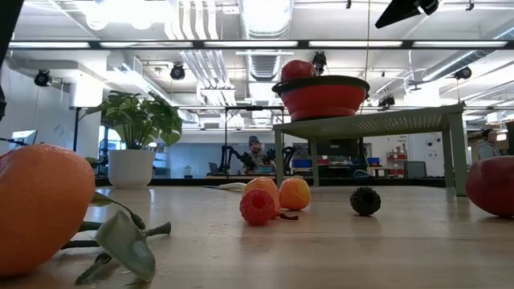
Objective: Pick & Place Fruit
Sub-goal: Put the orange into the red gray colander on the shelf
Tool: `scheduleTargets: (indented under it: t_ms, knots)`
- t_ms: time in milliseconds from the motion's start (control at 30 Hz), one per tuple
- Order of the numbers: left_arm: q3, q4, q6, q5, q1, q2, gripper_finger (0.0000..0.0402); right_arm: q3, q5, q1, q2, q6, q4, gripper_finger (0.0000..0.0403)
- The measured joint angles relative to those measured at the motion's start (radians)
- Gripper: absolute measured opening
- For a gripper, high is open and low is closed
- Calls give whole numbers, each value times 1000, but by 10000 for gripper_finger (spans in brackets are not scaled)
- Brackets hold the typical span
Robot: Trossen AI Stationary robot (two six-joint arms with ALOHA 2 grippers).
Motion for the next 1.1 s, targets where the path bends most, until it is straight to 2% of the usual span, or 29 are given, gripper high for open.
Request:
scheduleTargets:
  t_ms: [533,700,800,933,1100]
  knots:
    - [0,-249,22,-50,-199,-4,92,0,0,0,0,8,0,8]
    - [-3,-277,-36,-52,-254,-2,100,0,-1,0,0,8,0,8]
    - [-6,-288,-91,-51,-279,-2,123,0,-1,0,0,8,0,8]
    - [-14,-292,-180,-47,-306,0,173,-1,-1,0,0,8,0,8]
    - [-69,-293,-216,-33,-355,1,216,-4,-1,0,0,8,-1,8]
